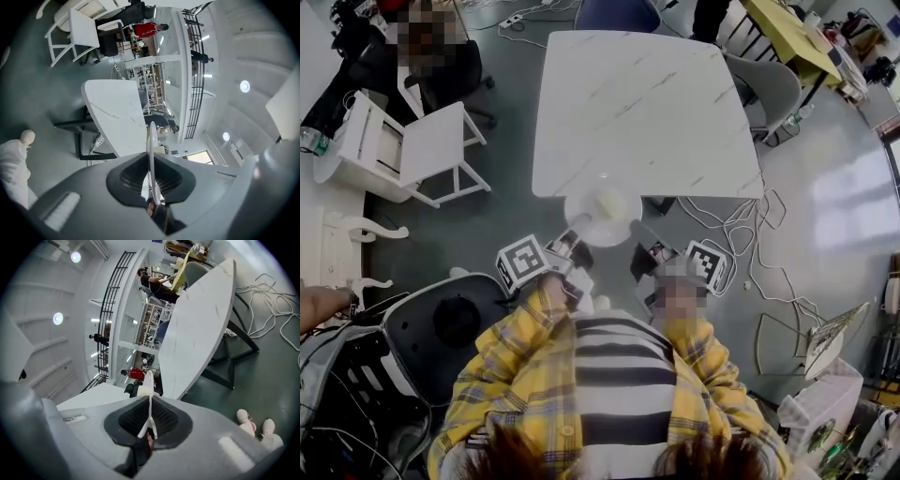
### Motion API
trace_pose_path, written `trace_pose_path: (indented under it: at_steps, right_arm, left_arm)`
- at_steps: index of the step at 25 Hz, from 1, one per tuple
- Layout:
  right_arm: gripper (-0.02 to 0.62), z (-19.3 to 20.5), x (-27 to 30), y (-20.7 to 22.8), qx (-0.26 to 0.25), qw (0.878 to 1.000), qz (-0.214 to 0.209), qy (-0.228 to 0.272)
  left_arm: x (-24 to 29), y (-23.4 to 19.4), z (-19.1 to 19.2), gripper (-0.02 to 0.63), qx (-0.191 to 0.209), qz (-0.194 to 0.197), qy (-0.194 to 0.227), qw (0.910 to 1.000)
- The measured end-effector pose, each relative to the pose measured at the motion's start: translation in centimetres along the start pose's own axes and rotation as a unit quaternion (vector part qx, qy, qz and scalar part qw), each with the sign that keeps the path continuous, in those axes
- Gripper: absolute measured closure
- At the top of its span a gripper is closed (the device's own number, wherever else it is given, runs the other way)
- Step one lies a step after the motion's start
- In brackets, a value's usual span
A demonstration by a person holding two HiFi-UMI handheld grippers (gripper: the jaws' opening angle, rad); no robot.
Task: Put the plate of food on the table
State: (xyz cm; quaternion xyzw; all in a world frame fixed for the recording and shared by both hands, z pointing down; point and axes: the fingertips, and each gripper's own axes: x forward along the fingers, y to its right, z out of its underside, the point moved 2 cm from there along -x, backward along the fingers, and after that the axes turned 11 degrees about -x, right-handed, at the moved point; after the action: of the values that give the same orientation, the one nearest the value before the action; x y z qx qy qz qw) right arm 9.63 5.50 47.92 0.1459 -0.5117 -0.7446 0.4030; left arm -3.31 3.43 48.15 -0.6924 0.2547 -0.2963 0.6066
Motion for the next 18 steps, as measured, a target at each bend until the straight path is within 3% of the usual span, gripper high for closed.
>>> trace_pose_path:
  at_steps: [18]
  right_arm:
    - [0.586, -8.1, 6.6, 2.8, 0.008, 1.000, 0.026, 0.014]
  left_arm:
    - [9.7, 0.9, -6.1, 0.592, -0.018, -0.001, -0.025, 0.9995]
